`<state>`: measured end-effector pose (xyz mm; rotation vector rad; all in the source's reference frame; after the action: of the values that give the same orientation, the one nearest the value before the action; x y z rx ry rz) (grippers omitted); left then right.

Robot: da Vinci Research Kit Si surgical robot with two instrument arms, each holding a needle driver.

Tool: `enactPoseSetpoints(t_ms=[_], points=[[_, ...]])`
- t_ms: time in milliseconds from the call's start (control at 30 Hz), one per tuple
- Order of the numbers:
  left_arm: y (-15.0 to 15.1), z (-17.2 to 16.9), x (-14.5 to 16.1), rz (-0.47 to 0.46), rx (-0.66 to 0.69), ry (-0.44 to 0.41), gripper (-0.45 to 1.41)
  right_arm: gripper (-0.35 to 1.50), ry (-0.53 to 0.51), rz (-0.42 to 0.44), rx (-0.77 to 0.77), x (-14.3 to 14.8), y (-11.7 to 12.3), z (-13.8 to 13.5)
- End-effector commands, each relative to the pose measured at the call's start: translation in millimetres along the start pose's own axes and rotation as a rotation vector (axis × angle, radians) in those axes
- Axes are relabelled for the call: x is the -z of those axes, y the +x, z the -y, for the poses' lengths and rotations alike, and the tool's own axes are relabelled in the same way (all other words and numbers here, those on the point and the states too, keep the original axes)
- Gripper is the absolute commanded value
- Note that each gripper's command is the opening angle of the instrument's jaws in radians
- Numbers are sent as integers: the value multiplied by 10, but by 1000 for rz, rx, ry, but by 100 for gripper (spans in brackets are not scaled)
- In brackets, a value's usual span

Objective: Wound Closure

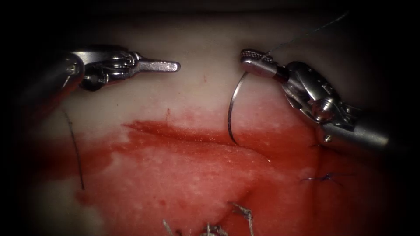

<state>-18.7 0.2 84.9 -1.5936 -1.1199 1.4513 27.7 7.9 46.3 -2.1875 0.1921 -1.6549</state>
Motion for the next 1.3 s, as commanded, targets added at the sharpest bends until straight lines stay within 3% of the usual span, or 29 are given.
enactPoseSetpoints(t_ms=[33,200,300,533,700,1067,1300], points=[[11,-1,2,24,-83,-28,-45,-35,22,4,70,-14,-12,10],[-12,3,11,153,-176,-79,-45,-35,89,-40,277,-32,-21,7],[-39,1,18,260,-197,-158,-45,-35,121,-106,360,-50,-24,0],[-69,5,15,340,-236,-218,-45,-35,172,-251,475,-85,-19,-14],[-69,10,4,325,-262,-80,-45,-35,166,-278,485,-100,-16,-14],[-67,16,-17,275,-269,2,-45,-35,165,-298,541,-103,-15,-5],[-86,26,-20,337,-307,70,-45,-35,98,-310,677,-101,-19,-4]])
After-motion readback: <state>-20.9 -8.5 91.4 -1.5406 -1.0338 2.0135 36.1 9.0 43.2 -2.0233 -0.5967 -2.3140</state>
